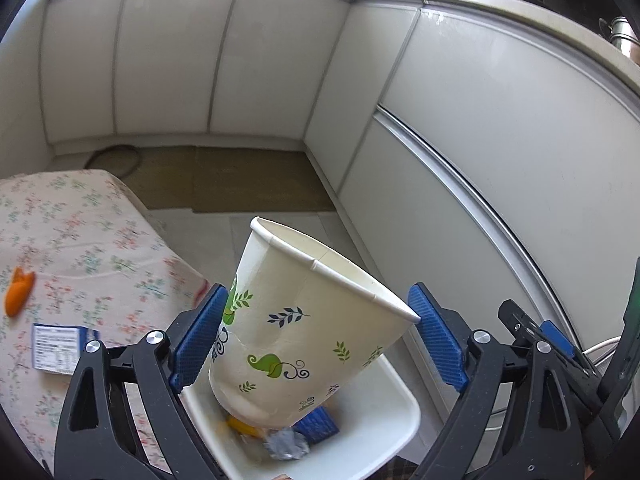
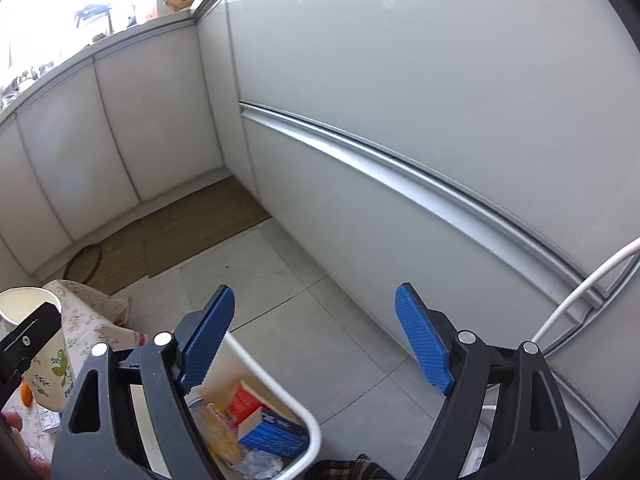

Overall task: Collect trash
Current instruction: 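Open both tools to drop the cup and blue box into the bin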

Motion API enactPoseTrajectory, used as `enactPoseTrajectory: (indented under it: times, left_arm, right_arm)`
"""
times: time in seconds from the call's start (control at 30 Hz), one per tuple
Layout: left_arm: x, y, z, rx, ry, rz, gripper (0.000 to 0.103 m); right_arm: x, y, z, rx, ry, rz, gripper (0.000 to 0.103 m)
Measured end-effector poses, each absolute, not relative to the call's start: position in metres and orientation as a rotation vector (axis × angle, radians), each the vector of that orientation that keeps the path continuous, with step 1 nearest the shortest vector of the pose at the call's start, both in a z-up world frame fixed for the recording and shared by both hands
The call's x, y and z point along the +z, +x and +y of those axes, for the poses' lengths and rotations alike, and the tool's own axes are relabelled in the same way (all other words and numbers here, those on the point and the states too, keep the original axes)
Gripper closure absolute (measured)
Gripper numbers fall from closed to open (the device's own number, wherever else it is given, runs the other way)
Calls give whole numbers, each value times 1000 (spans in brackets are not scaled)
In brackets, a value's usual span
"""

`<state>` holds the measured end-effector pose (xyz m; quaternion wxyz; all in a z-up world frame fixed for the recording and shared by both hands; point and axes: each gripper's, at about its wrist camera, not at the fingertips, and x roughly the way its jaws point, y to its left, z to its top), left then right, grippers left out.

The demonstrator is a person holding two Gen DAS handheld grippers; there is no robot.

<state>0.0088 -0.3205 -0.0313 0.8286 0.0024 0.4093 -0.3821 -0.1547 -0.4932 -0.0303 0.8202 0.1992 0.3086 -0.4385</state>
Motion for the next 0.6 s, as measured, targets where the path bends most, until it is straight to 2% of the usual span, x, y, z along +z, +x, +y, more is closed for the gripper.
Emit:
enactPoseTrajectory:
  times: [0.33,0.6]
  left_arm:
    - [-45,17,-325,-812,-13,941,7]
    - [-41,21,-312,-746,19,905,7]
  right_arm:
    - [-30,-156,-492,-975,407,647,13]
    - [-27,-141,-475,-945,341,654,13]
